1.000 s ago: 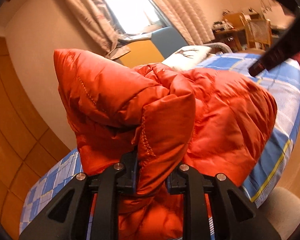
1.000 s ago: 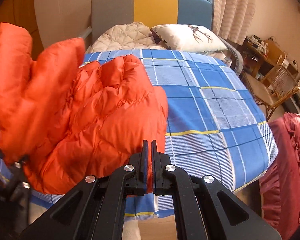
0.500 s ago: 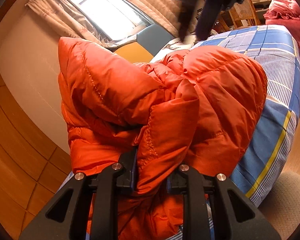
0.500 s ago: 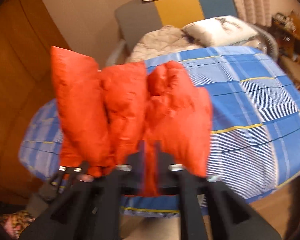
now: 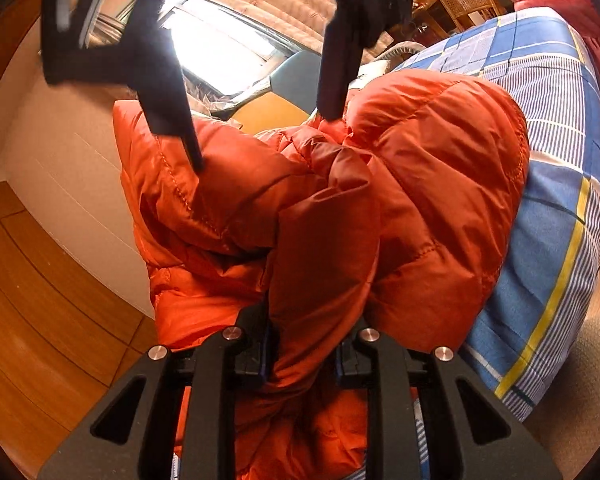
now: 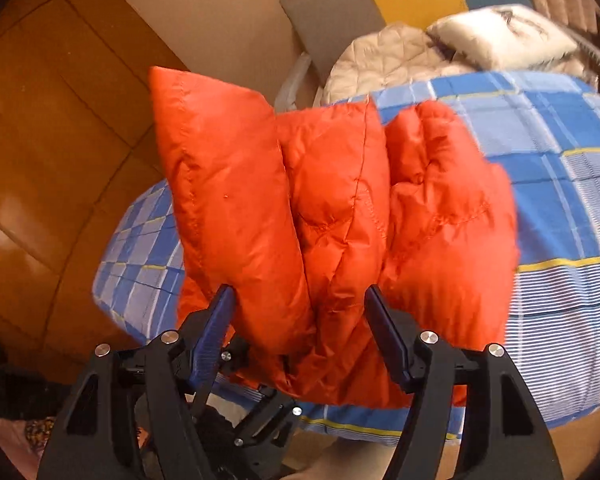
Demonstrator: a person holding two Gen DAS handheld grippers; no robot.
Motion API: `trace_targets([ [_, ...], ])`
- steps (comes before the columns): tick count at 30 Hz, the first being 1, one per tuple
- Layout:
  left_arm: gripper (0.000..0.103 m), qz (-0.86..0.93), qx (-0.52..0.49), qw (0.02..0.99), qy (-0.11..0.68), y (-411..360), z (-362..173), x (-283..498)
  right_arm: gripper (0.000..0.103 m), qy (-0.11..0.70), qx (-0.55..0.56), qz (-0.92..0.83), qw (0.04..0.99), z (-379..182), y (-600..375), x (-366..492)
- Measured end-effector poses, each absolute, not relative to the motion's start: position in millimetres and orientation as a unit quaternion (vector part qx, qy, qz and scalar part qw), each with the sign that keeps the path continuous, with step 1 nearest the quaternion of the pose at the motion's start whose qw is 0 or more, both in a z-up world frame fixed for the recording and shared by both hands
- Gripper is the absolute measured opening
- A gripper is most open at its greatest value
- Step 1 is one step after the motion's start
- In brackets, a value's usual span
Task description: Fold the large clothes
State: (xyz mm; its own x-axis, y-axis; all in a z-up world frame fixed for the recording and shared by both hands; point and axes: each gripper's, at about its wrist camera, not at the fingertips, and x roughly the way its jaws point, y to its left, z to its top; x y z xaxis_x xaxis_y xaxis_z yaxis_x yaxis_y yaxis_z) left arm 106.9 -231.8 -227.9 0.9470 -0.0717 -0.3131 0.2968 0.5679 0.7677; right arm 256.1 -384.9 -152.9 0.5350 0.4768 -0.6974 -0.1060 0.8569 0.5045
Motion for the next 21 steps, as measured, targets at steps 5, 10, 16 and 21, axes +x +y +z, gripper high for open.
trace_targets([
  [5, 0.020, -0.107, 0.453, 0.876, 0.128, -256.5, -225.0, 120.9, 0.071, 0.469, 0.211, 0.175, 0.840, -162.3, -381.3, 272.1],
  [10, 0.020, -0.111, 0.457, 0.873, 0.130, -261.8, -222.7, 139.3, 0.063, 0.478, 0.222, 0.183, 0.830, -169.7, -378.6, 283.5],
  [16, 0.020, -0.115, 0.460, 0.871, 0.131, -262.6, -223.3, 142.9, 0.012, 0.469, 0.226, 0.161, 0.838, -171.3, -384.7, 283.5],
  [21, 0.024, -0.127, 0.460, 0.869, 0.134, -261.4, -217.3, 140.4, 0.006, 0.456, 0.207, 0.133, 0.855, -165.5, -385.4, 273.2],
])
